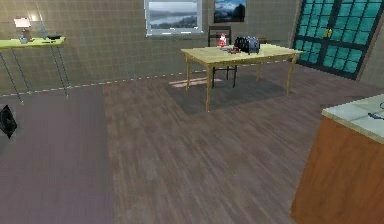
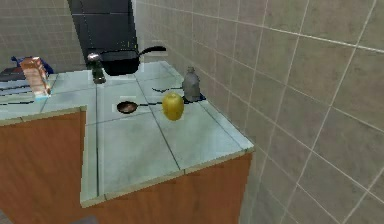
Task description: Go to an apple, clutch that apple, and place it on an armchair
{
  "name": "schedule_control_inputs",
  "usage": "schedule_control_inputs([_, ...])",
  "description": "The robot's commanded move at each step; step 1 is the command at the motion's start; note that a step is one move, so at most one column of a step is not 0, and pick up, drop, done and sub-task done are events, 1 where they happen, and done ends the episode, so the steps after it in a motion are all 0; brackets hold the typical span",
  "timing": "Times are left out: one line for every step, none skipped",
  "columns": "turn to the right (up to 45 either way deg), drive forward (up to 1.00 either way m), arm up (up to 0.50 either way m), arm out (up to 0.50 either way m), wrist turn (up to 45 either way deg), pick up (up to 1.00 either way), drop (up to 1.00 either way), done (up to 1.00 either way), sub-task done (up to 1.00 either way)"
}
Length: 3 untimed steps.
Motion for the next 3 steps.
schedule_control_inputs([0.0,0.0,0.38,0.0,0.0,0.0,0.0,0.0,0.0])
schedule_control_inputs([0.0,0.0,0.0,0.44,0.0,0.0,0.0,0.0,0.0])
schedule_control_inputs([0.0,0.0,0.0,0.0,45.0,0.0,0.0,0.0,0.0])
